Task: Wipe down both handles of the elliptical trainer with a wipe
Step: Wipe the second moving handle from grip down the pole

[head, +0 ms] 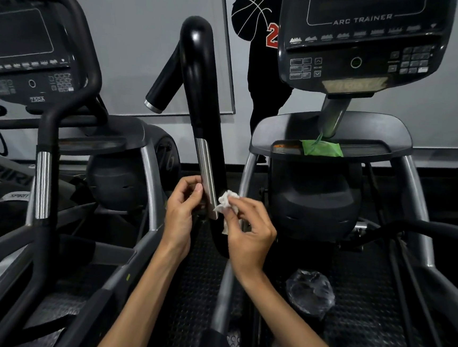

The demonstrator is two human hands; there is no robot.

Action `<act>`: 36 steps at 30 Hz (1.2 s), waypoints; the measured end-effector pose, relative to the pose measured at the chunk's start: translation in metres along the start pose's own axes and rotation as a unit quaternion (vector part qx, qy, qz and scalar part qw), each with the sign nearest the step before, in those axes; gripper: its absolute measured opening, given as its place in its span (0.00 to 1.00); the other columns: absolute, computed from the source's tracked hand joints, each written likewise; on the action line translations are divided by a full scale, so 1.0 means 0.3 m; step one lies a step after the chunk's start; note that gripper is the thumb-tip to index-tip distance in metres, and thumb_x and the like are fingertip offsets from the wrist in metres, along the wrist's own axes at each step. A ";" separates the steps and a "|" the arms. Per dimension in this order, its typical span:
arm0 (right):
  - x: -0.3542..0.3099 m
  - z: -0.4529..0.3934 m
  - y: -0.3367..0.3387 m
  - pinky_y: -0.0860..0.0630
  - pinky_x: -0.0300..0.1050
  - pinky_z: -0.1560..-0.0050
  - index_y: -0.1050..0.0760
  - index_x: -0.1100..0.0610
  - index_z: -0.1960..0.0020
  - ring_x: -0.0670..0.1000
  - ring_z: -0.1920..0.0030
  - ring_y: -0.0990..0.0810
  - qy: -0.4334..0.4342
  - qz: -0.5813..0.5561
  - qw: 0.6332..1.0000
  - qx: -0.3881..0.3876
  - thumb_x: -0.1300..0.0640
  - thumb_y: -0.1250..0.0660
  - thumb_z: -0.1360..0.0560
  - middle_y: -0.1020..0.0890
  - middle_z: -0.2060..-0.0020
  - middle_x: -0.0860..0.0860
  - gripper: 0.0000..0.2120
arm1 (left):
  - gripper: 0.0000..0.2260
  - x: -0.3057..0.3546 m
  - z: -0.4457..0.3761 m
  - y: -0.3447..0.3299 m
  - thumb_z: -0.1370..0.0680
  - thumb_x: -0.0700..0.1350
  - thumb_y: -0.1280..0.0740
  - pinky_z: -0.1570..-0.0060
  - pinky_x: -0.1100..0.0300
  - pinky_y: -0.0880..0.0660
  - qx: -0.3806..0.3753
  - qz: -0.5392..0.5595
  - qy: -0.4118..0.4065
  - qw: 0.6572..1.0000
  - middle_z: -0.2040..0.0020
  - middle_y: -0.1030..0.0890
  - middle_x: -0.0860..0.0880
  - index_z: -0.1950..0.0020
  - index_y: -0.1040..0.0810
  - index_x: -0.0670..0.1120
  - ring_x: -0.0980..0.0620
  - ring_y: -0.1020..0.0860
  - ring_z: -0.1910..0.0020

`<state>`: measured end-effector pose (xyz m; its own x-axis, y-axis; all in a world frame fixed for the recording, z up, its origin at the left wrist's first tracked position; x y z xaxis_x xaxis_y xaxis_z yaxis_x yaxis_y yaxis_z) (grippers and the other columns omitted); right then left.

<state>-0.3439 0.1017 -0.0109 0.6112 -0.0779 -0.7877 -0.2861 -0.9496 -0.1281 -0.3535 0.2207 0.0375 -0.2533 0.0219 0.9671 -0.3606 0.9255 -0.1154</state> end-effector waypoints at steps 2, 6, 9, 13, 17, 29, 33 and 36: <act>-0.020 -0.020 -0.018 0.20 0.40 0.52 0.14 0.60 0.48 0.45 0.51 0.16 -0.004 -0.008 1.000 0.009 0.67 0.22 0.28 0.16 0.53 0.51 0.10 | 0.06 -0.009 -0.001 -0.002 0.16 0.41 0.39 0.61 0.61 0.23 0.000 -0.002 0.001 1.000 0.56 0.19 0.46 0.43 0.23 0.44 0.52 0.21 0.61; -0.026 0.026 -0.009 0.19 0.39 0.48 0.14 0.61 0.47 0.44 0.49 0.17 0.025 0.016 1.000 -0.010 0.68 0.23 0.28 0.17 0.51 0.53 0.11 | 0.06 -0.025 -0.006 0.000 0.15 0.42 0.39 0.56 0.56 0.26 -0.009 -0.001 0.004 1.000 0.57 0.20 0.49 0.44 0.23 0.48 0.48 0.24 0.57; 0.004 0.014 0.002 0.18 0.45 0.52 0.14 0.61 0.47 0.45 0.50 0.16 0.003 0.002 1.000 -0.003 0.68 0.23 0.28 0.15 0.52 0.52 0.11 | 0.06 -0.019 -0.002 -0.006 0.15 0.42 0.40 0.61 0.61 0.24 -0.012 -0.005 0.000 1.000 0.56 0.21 0.46 0.43 0.24 0.48 0.48 0.25 0.59; -0.028 -0.005 -0.024 0.19 0.40 0.49 0.14 0.61 0.46 0.45 0.49 0.16 -0.014 -0.009 1.000 0.022 0.68 0.24 0.27 0.16 0.52 0.52 0.10 | 0.06 -0.019 0.000 -0.012 0.15 0.43 0.40 0.63 0.62 0.23 -0.011 -0.001 -0.001 1.000 0.58 0.19 0.50 0.42 0.25 0.46 0.53 0.22 0.61; 0.011 0.060 0.012 0.20 0.37 0.50 0.14 0.60 0.47 0.44 0.50 0.17 0.018 0.021 1.000 -0.011 0.69 0.23 0.29 0.16 0.51 0.52 0.11 | 0.06 -0.027 -0.005 -0.003 0.15 0.43 0.40 0.58 0.59 0.26 -0.014 -0.011 -0.005 1.000 0.57 0.22 0.47 0.43 0.24 0.47 0.51 0.25 0.60; 0.056 0.070 0.028 0.18 0.41 0.53 0.14 0.62 0.53 0.43 0.52 0.16 -0.030 0.008 1.000 0.000 0.74 0.25 0.30 0.15 0.55 0.50 0.10 | 0.08 -0.035 -0.014 -0.001 0.20 0.49 0.37 0.58 0.59 0.28 -0.018 -0.018 -0.010 1.000 0.56 0.24 0.45 0.44 0.23 0.48 0.51 0.26 0.60; 0.001 0.059 -0.002 0.20 0.36 0.52 0.13 0.61 0.52 0.43 0.51 0.16 -0.014 0.013 1.000 0.004 0.72 0.24 0.30 0.16 0.53 0.50 0.10 | 0.09 -0.038 -0.016 0.002 0.20 0.49 0.37 0.59 0.59 0.27 -0.020 -0.013 -0.006 1.000 0.56 0.25 0.43 0.43 0.24 0.48 0.50 0.26 0.60; 0.020 0.092 0.010 0.20 0.37 0.53 0.14 0.61 0.52 0.44 0.51 0.17 -0.011 0.011 1.000 -0.003 0.71 0.24 0.29 0.16 0.53 0.49 0.09 | 0.08 -0.037 -0.017 0.007 0.20 0.49 0.37 0.59 0.59 0.27 -0.025 -0.016 -0.007 1.000 0.56 0.24 0.45 0.44 0.23 0.48 0.51 0.26 0.60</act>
<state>-0.3615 0.1069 -0.0327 0.5887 -0.0914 -0.8032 -0.2936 -0.9499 -0.1071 -0.3469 0.2243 0.0275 -0.2548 -0.0125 0.9669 -0.3239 0.9432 -0.0731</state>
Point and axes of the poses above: each hand's wrist, its own z-axis away from the middle knuckle, its own y-axis out of the back of the hand, x = y × z, the point moved 1 cm from there along -z, towards the middle knuckle
